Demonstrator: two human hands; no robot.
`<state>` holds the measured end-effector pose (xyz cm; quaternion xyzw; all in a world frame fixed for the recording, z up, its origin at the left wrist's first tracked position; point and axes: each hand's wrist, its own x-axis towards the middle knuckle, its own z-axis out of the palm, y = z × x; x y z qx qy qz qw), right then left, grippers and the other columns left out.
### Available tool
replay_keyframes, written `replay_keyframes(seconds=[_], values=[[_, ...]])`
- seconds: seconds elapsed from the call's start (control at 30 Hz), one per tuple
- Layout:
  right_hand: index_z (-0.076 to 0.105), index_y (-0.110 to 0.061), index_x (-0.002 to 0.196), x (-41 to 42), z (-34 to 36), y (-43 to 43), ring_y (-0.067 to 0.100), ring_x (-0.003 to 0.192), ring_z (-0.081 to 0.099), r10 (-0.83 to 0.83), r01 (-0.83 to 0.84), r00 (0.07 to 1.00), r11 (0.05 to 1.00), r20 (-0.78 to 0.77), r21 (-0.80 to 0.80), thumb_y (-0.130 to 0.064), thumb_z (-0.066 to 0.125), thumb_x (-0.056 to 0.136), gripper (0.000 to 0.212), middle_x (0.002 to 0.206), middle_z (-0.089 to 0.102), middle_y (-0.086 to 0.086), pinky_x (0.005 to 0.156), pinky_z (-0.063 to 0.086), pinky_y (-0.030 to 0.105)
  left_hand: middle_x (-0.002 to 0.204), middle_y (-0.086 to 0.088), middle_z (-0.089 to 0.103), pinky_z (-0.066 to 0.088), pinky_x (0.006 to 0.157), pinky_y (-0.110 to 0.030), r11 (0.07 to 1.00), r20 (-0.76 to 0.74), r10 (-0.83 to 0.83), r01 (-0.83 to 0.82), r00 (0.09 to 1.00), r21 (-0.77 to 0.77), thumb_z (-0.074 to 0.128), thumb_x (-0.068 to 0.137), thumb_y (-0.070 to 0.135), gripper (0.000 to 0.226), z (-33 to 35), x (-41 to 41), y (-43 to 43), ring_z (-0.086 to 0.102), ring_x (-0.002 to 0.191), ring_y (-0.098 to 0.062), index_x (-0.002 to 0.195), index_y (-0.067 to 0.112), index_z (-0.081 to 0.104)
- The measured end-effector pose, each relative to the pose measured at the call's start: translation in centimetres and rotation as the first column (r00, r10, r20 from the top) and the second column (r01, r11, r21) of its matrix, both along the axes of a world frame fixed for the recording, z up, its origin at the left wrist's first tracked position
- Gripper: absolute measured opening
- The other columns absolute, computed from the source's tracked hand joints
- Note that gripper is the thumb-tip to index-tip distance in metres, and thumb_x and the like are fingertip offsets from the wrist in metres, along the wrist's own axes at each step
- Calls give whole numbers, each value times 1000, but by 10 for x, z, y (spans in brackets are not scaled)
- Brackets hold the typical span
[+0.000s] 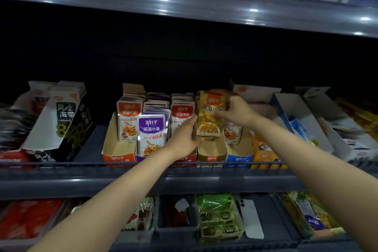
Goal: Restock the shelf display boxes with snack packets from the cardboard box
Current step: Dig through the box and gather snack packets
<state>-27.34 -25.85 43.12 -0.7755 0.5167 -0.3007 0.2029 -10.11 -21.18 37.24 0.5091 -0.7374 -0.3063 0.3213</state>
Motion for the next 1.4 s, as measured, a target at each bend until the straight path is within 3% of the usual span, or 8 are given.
replay_keyframes(seconds=[0.07,0.17,0.3,0.47,0.7,0.93,1.2,1.4], values=[[59,-14,115,5,-8,-3,16,101,62,-53,50,992,998,-112,-33,-18,71,83,35,109,66,4,88,52,34,148,-1,38,32,111,-32,1000,-33,2,-1,999,15,61,90,14,70,-3,0,1,37,135,-18,148,22,22],[58,-12,117,9,-16,-5,19,105,60,-103,68,957,988,-271,-138,-23,70,84,37,112,64,5,85,47,27,145,0,41,33,102,-23,1000,-68,-9,9,998,0,59,91,10,67,-3,1,2,40,133,-15,147,22,25],[48,-21,135,4,-25,-11,19,116,56,-55,-6,951,981,-305,-195,-25,71,82,58,129,57,4,90,44,25,145,2,40,34,98,-20,1000,-83,-10,11,996,11,59,91,9,69,-5,3,0,41,132,-14,148,24,23],[44,-24,139,-2,-31,-18,20,127,44,-30,-74,922,965,-387,-251,-28,74,79,67,142,43,1,98,37,25,145,2,41,35,99,-22,1000,-78,-9,11,997,24,59,92,13,70,-6,3,-1,40,133,-14,148,26,21],[31,-26,146,-6,-32,-24,23,129,45,9,-89,888,984,-460,-153,-35,72,80,78,144,45,4,104,43,42,145,0,40,38,103,-28,999,-69,11,-9,998,36,62,90,14,73,-6,3,0,41,132,-15,150,22,19],[28,-24,147,-10,-29,-14,21,132,42,-15,-85,892,976,-452,-200,-36,71,81,79,145,44,4,107,40,41,143,0,45,37,94,-22,999,-67,36,-37,997,-10,62,91,21,66,-1,3,8,44,130,-17,147,21,27],[28,-28,147,-16,-18,43,19,139,30,-28,-98,904,958,-427,-270,-37,58,91,64,152,34,1,113,29,39,153,1,30,28,109,-31,988,103,64,-49,993,-144,55,92,44,70,13,14,44,29,139,-17,150,24,21],[31,-25,146,-14,-46,117,14,139,31,58,-161,931,952,-360,-261,-37,56,93,60,151,34,-3,113,27,30,152,2,33,22,113,-33,948,267,76,13,961,-317,48,93,49,62,-14,40,100,26,139,-15,147,24,29]])
